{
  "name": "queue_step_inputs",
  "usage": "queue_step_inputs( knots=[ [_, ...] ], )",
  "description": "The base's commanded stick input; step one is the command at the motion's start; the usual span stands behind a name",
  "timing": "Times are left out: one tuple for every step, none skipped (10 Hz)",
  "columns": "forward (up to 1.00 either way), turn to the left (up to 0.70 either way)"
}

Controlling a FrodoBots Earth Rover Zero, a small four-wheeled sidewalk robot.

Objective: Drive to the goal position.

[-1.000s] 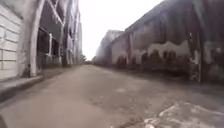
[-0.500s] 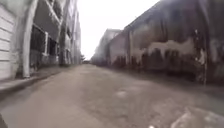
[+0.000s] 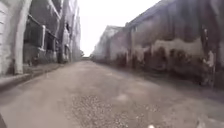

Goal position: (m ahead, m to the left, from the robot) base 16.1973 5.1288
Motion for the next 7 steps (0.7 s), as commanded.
queue_step_inputs(
  knots=[
    [0.50,0.00],
    [0.50,0.00],
    [0.50,0.00],
    [0.50,0.00],
    [0.50,0.00],
    [0.50,0.00],
    [0.50,0.00]
  ],
)
